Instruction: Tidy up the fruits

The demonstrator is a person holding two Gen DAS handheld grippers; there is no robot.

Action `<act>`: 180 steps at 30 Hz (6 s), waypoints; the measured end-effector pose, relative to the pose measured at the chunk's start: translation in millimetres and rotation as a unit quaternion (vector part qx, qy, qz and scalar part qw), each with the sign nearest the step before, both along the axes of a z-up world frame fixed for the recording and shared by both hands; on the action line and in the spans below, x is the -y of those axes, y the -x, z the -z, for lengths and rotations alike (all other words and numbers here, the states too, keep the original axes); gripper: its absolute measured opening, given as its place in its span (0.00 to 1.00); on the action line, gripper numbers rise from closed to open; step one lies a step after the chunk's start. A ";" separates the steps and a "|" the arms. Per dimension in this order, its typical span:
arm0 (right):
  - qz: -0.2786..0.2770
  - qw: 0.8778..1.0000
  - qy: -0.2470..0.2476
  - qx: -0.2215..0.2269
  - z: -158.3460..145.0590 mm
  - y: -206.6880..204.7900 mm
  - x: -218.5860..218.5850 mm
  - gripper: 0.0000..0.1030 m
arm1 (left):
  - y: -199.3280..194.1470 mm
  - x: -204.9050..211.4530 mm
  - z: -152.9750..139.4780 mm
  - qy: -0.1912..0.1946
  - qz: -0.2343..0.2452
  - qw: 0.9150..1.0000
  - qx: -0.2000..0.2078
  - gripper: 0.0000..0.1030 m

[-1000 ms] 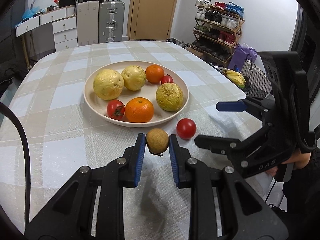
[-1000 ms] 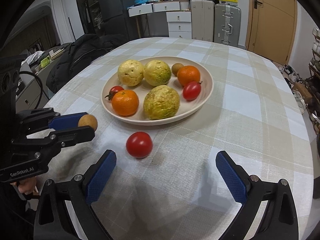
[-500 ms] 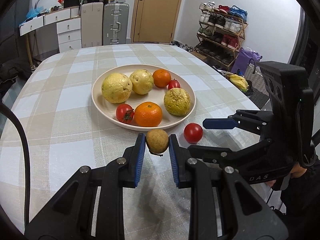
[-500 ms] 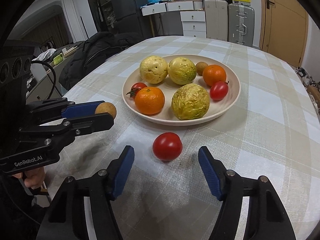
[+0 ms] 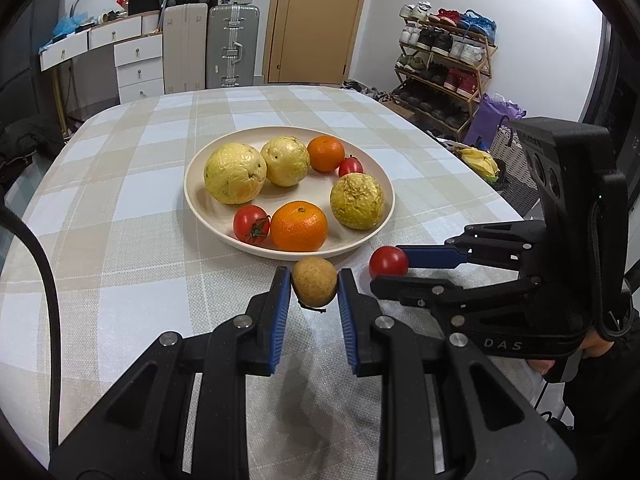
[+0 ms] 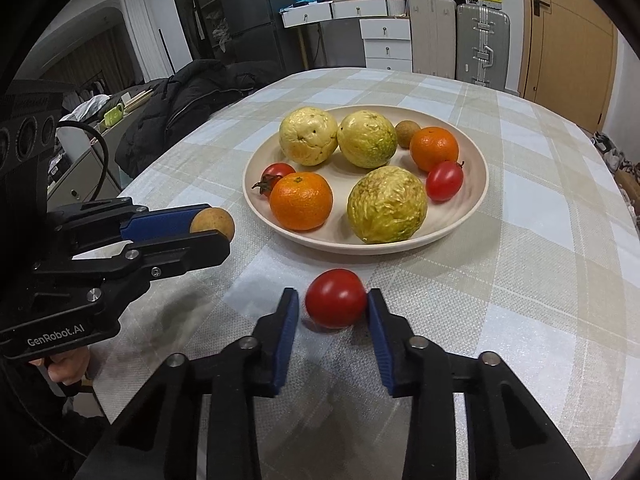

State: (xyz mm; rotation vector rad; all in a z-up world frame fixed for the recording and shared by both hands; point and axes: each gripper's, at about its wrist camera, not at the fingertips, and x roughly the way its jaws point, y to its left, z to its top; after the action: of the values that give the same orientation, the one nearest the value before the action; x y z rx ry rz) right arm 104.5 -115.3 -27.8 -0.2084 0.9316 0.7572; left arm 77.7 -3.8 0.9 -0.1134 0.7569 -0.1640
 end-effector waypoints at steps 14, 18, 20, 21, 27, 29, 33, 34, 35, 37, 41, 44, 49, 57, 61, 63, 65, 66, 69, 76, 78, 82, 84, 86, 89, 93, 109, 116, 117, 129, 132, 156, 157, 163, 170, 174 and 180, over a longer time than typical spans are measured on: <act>0.002 1.000 -0.007 0.008 -4.5 1.1 3.9 0.31 | 0.0 -2.0 0.5 -0.003 -0.003 1.000 0.004 0.21; 0.006 1.000 -0.018 0.014 -11.9 1.1 9.2 0.30 | -0.1 -4.3 -1.7 0.000 -0.007 1.000 0.007 0.21; 0.007 0.999 -0.024 0.020 -17.4 0.9 11.7 0.30 | 0.7 -4.8 -3.3 0.001 -0.008 1.000 0.010 0.21; 0.008 0.999 -0.027 0.024 -20.4 1.5 12.7 0.30 | 0.9 -5.1 -4.3 0.000 -0.009 1.000 0.012 0.21; 0.013 0.998 -0.051 0.042 -33.1 4.0 17.4 0.30 | 2.3 -7.1 -7.7 -0.002 -0.015 1.000 0.024 0.21; 0.016 0.997 -0.060 0.048 -36.0 4.0 19.3 0.30 | 2.5 -7.6 -8.4 -0.004 -0.019 0.999 0.026 0.21; 0.022 0.996 -0.069 0.057 -39.6 3.6 23.0 0.30 | 2.8 -8.9 -10.0 -0.006 -0.023 0.999 0.031 0.21; 0.024 0.995 -0.071 0.058 -40.1 3.1 23.9 0.30 | 2.4 -9.3 -10.4 -0.006 -0.024 0.999 0.031 0.21; 0.026 0.995 -0.074 0.060 -40.6 2.5 25.1 0.30 | 2.4 -9.7 -11.0 -0.007 -0.025 0.999 0.032 0.21; 0.032 0.994 -0.080 0.061 -41.6 1.2 27.9 0.30 | 2.6 -10.5 -12.7 -0.008 -0.027 0.999 0.036 0.21; 0.044 0.992 -0.092 0.069 -44.8 -0.5 32.9 0.30 | 2.1 -13.2 -15.9 -0.007 -0.032 0.999 0.042 0.21; 0.048 0.992 -0.098 0.069 -46.5 -2.1 35.8 0.30 | 0.2 -14.2 -17.5 -0.008 -0.035 0.998 0.045 0.21; 0.054 0.991 -0.100 0.073 -47.4 -2.9 38.6 0.30 | -3.6 -14.0 -18.9 -0.010 -0.033 0.998 0.047 0.21; 0.064 0.989 -0.109 0.076 -51.5 -8.7 44.0 0.30 | -16.8 -13.0 -20.9 -0.018 -0.038 0.998 0.053 0.21; 0.070 0.989 -0.110 0.076 -53.2 -14.7 44.6 0.30 | -25.5 -10.2 -19.8 -0.022 -0.036 0.998 0.052 0.21; 0.072 0.989 -0.110 0.074 -53.0 -18.0 44.1 0.30 | -30.0 -8.6 -18.9 -0.022 -0.036 0.998 0.051 0.21; 0.072 0.989 -0.110 0.073 -52.6 -20.2 43.4 0.30 | -33.7 -6.9 -18.0 -0.023 -0.035 0.998 0.050 0.21; 0.072 0.989 -0.111 0.072 -52.4 -20.8 42.8 0.30 | -36.2 -5.5 -17.9 -0.025 -0.035 0.998 0.050 0.21; 0.071 0.989 -0.111 0.069 -51.5 -23.2 39.8 0.30 | -38.1 -4.7 -17.3 -0.024 -0.034 0.998 0.050 0.21; 0.068 0.989 -0.112 0.066 -51.3 -28.8 31.4 0.30 | -52.6 -0.7 -14.3 -0.030 -0.037 0.998 0.050 0.21; 0.067 0.989 -0.112 0.066 -51.5 -30.2 28.8 0.30 | -55.6 -1.5 -13.6 -0.029 -0.038 0.998 0.049 0.21; 0.065 0.990 -0.109 0.067 -51.7 -32.6 22.9 0.30 | -64.1 -3.1 -11.3 -0.031 -0.040 0.998 0.047 0.21; 0.065 0.990 -0.110 0.064 -51.4 -34.7 21.3 0.30 | -64.3 -3.1 -11.3 -0.030 -0.040 0.998 0.047 0.21; 0.066 0.990 -0.109 0.062 -50.8 -37.0 19.6 0.30 | -64.5 -3.2 -11.1 -0.030 -0.040 0.998 0.047 0.21; 0.067 0.990 -0.104 0.062 -50.0 -40.4 16.5 0.30 | -67.6 -4.2 -10.2 -0.031 -0.041 0.998 0.046 0.21; 0.069 0.991 -0.100 0.059 -47.4 -45.3 13.0 0.30 | -76.3 -6.3 -6.4 -0.031 -0.041 0.998 0.042 0.21; 0.081 0.991 -0.092 0.045 -36.7 -63.7 6.5 0.30 | -92.1 1.3 4.0 -0.045 -0.032 0.998 0.034 0.21; 0.082 0.992 -0.087 0.043 -34.5 -67.9 2.1 0.31 | -100.1 1.9 7.3 -0.045 -0.032 0.998 0.021 0.21; 0.082 0.992 -0.086 0.041 -33.4 -68.7 1.6 0.31 | -100.3 2.1 7.3 -0.046 -0.032 0.998 0.020 0.21; 0.093 0.990 -0.094 0.048 -35.7 -69.8 7.6 0.51 | -89.4 2.7 2.6 -0.043 -0.033 0.998 0.035 0.21; 0.103 0.989 -0.094 0.055 -38.9 -69.3 14.0 0.52 | -82.3 -1.8 -0.3 -0.036 -0.036 0.998 0.040 0.28; 0.073 0.983 -0.088 0.144 -50.1 -8.1 32.6 1.00 | 7.3 -31.8 -26.3 -0.026 -0.089 0.987 0.134 0.99; 0.072 0.983 -0.092 0.145 -50.0 -7.3 34.1 1.00 | 8.1 -31.4 -26.3 -0.027 -0.089 0.986 0.135 0.99; 0.071 0.978 -0.114 0.157 -54.5 -2.7 41.7 1.00 | 15.9 -26.5 -30.2 -0.034 -0.086 0.984 0.151 0.99; 0.061 0.976 -0.131 0.166 -55.3 3.2 40.3 1.00 | 16.3 -18.1 -31.2 -0.047 -0.072 0.984 0.154 0.99; 0.054 0.975 -0.126 0.173 -55.0 6.4 35.6 1.00 | 16.1 -16.1 -30.8 -0.048 -0.070 0.984 0.153 0.99; 0.060 0.973 -0.131 0.180 -55.9 8.6 38.6 1.00 | 16.6 -14.1 -31.0 -0.051 -0.071 0.984 0.156 0.99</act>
State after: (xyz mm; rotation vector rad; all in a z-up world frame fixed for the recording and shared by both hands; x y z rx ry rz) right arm 95.9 -153.9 28.1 -0.0527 0.4900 0.6934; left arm 61.1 10.2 31.9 -0.0423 0.4419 -0.0061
